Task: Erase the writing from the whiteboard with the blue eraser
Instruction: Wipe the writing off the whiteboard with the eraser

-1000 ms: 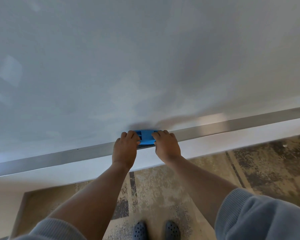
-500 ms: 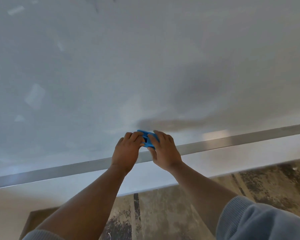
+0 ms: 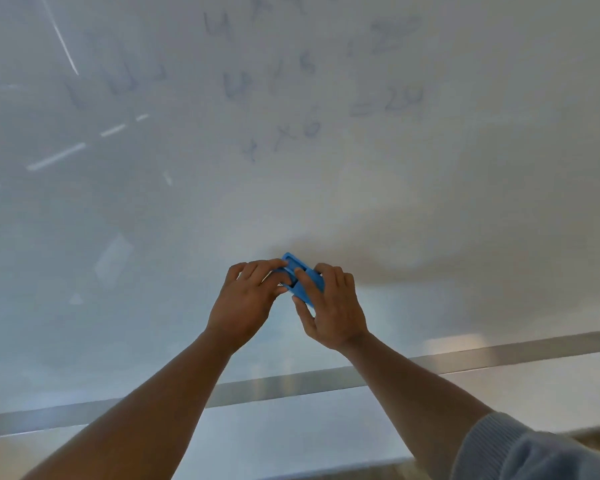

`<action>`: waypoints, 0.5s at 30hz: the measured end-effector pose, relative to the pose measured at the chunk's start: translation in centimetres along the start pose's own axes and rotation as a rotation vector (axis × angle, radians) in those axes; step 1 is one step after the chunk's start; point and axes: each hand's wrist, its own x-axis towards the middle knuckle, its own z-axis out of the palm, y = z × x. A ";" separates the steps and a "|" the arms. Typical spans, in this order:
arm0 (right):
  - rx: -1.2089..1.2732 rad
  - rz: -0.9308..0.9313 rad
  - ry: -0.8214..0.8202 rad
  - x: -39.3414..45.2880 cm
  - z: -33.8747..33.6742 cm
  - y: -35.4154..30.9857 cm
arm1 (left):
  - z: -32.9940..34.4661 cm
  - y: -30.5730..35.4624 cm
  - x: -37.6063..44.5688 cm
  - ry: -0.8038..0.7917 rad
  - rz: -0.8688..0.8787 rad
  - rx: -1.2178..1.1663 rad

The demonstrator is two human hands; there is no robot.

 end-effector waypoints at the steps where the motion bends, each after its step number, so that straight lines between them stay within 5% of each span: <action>1: -0.011 -0.016 0.026 1.5 -0.5 -0.3 | -1.1 -0.6 0.9 0.030 0.006 0.018; 15: -0.069 -0.034 0.383 17.4 -8.6 -2.9 | -12.2 -6.0 12.4 0.425 0.000 0.123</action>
